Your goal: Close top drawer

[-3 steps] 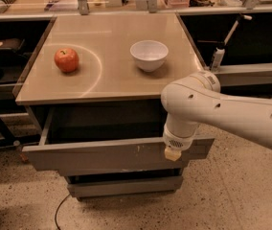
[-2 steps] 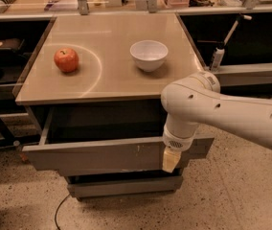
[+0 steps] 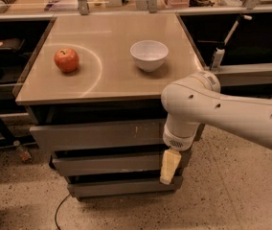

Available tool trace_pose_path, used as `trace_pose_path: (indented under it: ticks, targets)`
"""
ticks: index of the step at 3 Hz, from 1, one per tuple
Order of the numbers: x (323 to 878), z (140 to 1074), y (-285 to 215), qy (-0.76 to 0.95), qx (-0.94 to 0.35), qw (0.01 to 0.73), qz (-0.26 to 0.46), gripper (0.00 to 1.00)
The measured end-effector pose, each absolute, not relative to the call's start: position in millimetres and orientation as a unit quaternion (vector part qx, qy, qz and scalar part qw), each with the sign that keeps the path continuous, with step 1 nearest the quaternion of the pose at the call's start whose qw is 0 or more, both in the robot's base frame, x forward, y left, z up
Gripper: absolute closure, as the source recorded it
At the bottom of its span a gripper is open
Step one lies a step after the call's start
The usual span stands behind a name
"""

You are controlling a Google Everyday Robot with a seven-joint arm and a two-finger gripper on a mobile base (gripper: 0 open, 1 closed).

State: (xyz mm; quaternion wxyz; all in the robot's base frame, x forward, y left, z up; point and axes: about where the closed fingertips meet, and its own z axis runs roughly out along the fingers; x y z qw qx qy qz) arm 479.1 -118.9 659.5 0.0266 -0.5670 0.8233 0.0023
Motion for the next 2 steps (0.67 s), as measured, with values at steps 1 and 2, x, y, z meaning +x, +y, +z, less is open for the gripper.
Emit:
trace_pose_path:
  ticks: [1,2]
  targets:
    - [479.1,659.5,-118.9,0.823,-0.567,0.027,0.002,0.19]
    - [479.1,659.5,-118.9,0.823,-0.567,0.027,0.002,0.42]
